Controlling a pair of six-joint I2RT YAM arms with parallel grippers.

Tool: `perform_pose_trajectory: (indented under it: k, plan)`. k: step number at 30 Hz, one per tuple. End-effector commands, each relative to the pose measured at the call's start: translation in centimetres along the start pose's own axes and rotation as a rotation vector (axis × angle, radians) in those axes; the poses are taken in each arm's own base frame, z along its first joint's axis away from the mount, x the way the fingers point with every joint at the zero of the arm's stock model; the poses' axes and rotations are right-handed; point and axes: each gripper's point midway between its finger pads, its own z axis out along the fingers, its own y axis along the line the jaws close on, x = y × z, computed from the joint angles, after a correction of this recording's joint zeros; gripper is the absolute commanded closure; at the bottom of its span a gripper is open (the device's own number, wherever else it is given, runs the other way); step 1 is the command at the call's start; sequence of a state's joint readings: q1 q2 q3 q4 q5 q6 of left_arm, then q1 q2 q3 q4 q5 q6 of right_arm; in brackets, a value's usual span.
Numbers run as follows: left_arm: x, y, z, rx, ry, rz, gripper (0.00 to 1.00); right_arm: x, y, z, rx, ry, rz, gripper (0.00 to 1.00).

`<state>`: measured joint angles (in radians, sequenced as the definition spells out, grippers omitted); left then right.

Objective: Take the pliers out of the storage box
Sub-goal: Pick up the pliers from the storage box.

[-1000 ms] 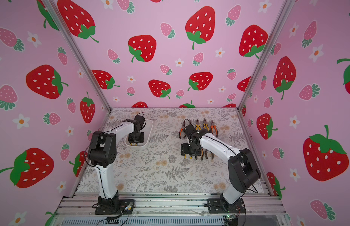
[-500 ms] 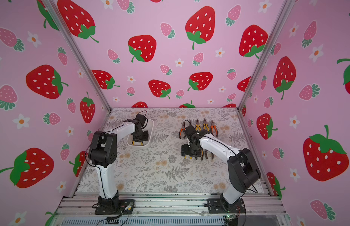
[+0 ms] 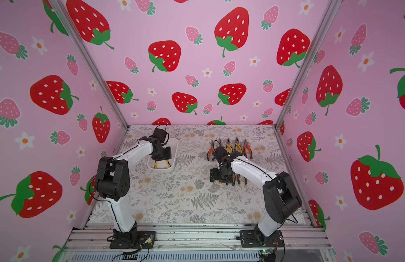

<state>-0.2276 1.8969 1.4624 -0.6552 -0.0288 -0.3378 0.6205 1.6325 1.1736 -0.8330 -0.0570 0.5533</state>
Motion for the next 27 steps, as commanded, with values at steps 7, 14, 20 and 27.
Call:
perform_pose_trajectory:
  k: [7, 14, 20, 27]
  plan:
    - [1.7, 4.4, 0.8, -0.194, 0.079, -0.003, 0.48, 0.3, -0.1, 0.0, -0.010, 0.011, 0.008, 0.24]
    - [2.6, 5.7, 2.8, -0.201, 0.088, -0.049, 0.48, 0.7, -0.3, 0.6, -0.008, 0.026, 0.008, 0.24]
    - [3.6, 6.6, 3.9, -0.228, 0.115, -0.073, 0.44, 0.9, -0.4, 1.0, -0.005, 0.033, 0.006, 0.24]
    - [4.4, 7.4, 5.8, -0.203, 0.153, -0.126, 0.44, 0.8, -0.4, 0.8, -0.007, 0.029, 0.005, 0.24]
